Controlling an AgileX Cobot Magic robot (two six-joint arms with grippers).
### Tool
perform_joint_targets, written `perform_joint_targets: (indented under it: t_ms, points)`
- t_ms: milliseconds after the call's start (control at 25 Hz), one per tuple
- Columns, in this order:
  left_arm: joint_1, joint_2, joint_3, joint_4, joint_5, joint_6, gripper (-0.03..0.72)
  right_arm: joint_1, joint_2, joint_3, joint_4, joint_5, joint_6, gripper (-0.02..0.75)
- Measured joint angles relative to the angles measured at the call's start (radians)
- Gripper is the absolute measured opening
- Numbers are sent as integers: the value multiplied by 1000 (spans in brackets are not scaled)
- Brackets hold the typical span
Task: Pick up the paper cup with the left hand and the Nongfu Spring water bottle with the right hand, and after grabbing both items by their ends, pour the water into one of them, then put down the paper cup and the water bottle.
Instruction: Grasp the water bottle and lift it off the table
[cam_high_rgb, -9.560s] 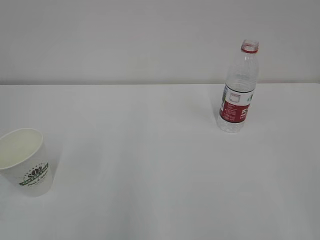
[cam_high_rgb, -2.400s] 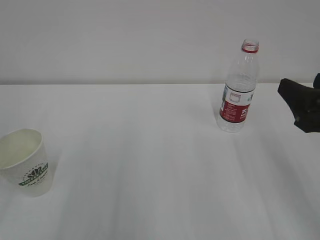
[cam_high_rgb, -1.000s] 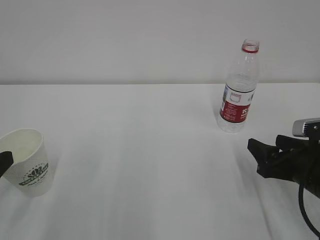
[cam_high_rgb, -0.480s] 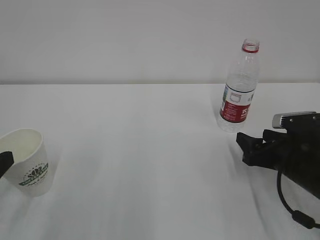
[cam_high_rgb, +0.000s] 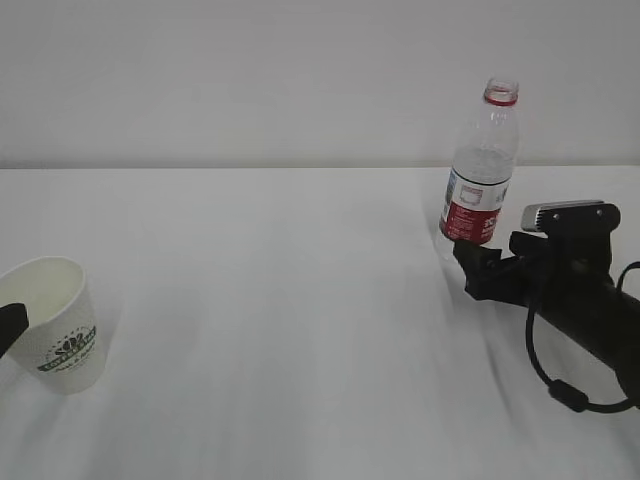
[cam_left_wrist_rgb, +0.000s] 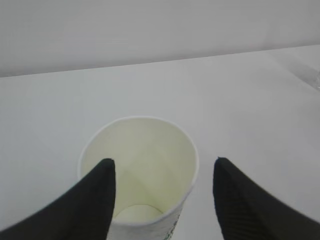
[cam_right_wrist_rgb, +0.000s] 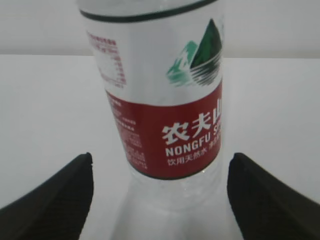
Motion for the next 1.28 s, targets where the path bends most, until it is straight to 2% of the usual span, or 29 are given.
perform_joint_targets:
  t_ms: [240,1280]
  points:
    - [0,0,0,2,0,0,444,0,50,-73,0,0,0,633]
    - [0,0,0,2,0,0,444,0,102,-208,27,-2,-2,638]
